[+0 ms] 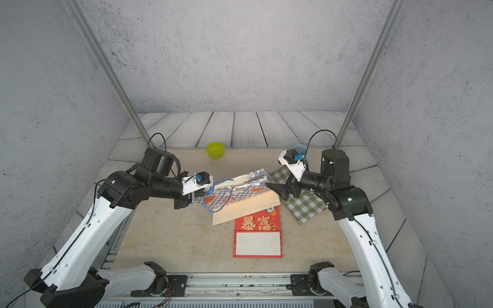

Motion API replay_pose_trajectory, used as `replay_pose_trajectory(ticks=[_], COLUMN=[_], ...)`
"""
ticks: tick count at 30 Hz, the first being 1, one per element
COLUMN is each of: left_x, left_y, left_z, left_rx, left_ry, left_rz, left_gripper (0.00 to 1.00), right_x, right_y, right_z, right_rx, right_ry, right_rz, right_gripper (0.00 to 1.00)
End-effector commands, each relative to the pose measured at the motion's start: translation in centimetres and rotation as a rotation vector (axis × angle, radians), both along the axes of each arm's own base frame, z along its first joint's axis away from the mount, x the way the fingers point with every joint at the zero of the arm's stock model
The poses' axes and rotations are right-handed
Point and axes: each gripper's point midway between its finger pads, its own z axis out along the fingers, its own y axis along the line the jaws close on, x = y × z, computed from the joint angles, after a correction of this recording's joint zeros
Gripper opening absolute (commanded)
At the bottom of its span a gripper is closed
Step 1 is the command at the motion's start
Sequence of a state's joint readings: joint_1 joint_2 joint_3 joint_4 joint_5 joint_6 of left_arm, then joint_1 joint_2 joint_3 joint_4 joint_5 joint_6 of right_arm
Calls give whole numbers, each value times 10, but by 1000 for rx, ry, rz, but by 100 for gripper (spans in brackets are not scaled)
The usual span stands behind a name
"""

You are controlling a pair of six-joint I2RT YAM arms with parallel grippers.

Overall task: Put away the paper bag
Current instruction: Press the paper bag.

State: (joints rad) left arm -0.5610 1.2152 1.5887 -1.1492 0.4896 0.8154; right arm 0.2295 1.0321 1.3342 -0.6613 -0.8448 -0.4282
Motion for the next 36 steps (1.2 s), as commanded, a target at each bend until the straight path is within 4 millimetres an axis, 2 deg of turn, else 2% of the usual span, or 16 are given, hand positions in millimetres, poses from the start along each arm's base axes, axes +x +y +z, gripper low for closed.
replay_pose_trajectory(ticks=[1, 4, 8, 12, 18, 21, 24, 31, 36], left_x=[-29, -33, -34, -35, -37, -38, -37, -34, -32], left_y=[-3, -5, -5, -7, -9, -11, -11, -13, -13], left_z=[12, 15, 13, 11, 12, 11, 10, 10, 8], left_rx=[-32, -43, -32, -26, -30, -31, -27, -22, -14], left_ry=[-26, -37, -39, -39, -39, -29, -23, -14, -2], left_rz=[-159, -185, -202, -221, -231, -234, -233, -221, -204], left_gripper=[0, 0, 0, 0, 0, 0, 0, 0, 0], right_x=[-30, -44, -58, -61, -61, -66, -67, -65, -62], right_y=[14, 17, 14, 11, 13, 19, 21, 21, 21], right_z=[7, 3, -9, -24, -37, -37, -37, -45, -43], right_rx=[47, 73, 42, 1, -17, 8, 12, 0, -4], right_ry=[-12, 13, 23, 52, 68, 79, 79, 92, 82], right_rz=[205, 287, 307, 306, 328, 373, 388, 382, 373], right_gripper=[99, 99, 99, 99, 89, 78, 61, 49, 30])
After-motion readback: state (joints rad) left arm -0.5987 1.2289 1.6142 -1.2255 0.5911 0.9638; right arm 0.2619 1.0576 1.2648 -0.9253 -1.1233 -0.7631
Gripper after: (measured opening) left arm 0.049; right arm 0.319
